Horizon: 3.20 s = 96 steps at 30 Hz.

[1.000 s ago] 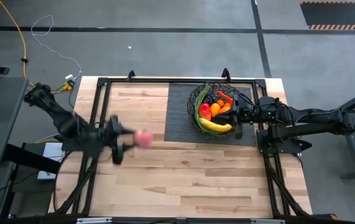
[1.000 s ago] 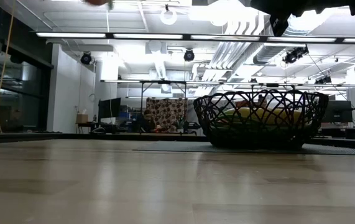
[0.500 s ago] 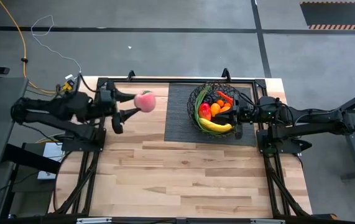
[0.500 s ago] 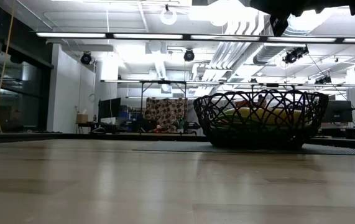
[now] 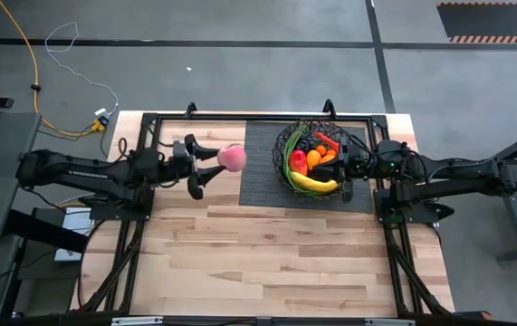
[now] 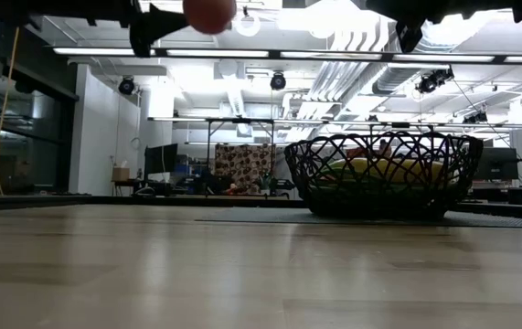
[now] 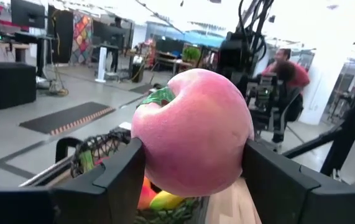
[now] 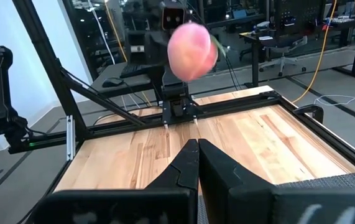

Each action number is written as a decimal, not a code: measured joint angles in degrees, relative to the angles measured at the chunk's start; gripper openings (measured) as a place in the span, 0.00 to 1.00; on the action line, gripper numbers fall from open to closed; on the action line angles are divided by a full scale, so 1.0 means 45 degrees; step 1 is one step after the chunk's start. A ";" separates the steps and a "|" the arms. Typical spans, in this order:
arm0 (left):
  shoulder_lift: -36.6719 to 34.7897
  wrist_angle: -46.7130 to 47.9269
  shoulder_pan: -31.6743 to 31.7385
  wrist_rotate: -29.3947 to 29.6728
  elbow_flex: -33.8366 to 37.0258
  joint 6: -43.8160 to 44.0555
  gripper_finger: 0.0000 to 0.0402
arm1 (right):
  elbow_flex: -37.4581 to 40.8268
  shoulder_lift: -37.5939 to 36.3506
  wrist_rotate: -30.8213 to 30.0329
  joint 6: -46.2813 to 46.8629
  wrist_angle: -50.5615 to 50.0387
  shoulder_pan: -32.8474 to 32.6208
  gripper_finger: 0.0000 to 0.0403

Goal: Build produce basket
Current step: Put the peach into the wire basket

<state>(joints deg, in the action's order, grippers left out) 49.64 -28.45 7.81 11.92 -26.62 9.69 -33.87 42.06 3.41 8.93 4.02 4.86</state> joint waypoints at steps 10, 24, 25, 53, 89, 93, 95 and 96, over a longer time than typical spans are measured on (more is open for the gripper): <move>0.0450 -0.0441 -0.0005 -0.0024 0.0001 -0.0326 0.58 | 0.0000 0.0000 0.0002 0.0000 0.0017 0.0000 0.00; 0.0540 -0.0102 -0.0010 0.0469 -0.0302 0.0344 0.59 | 0.0000 0.0000 0.0002 0.0000 0.0222 0.0000 0.00; 0.0765 0.0141 -0.0009 0.0791 -0.0639 0.0690 0.59 | 0.0000 0.0000 0.0002 0.0001 0.0375 0.0000 0.00; 1.3291 0.2252 0.1179 -0.0300 -1.1313 -0.1656 0.58 | 0.0005 -0.0010 -0.0056 -0.1239 0.5447 0.0000 0.00; 1.6803 0.2381 0.1122 -0.0266 -1.3220 -0.1866 0.58 | 0.0005 -0.0005 -0.0061 -0.1234 0.5433 0.0000 0.00; 1.6803 0.2399 0.1122 -0.0487 -1.3220 -0.1870 0.59 | 0.0005 -0.0010 -0.0062 -0.1234 0.5432 0.0000 0.00; 1.6803 0.2451 0.1122 -0.0555 -1.3220 -0.1891 0.60 | 0.0005 -0.0008 -0.0063 -0.1234 0.5432 0.0000 0.00; 1.6803 0.2539 0.1117 -0.0559 -1.3220 -0.1979 0.61 | 0.0005 -0.0010 -0.0061 -0.1234 0.5432 0.0000 0.00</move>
<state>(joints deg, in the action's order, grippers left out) 125.25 -17.03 12.84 9.41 -86.11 0.79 -33.85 42.02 3.14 3.38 28.47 4.86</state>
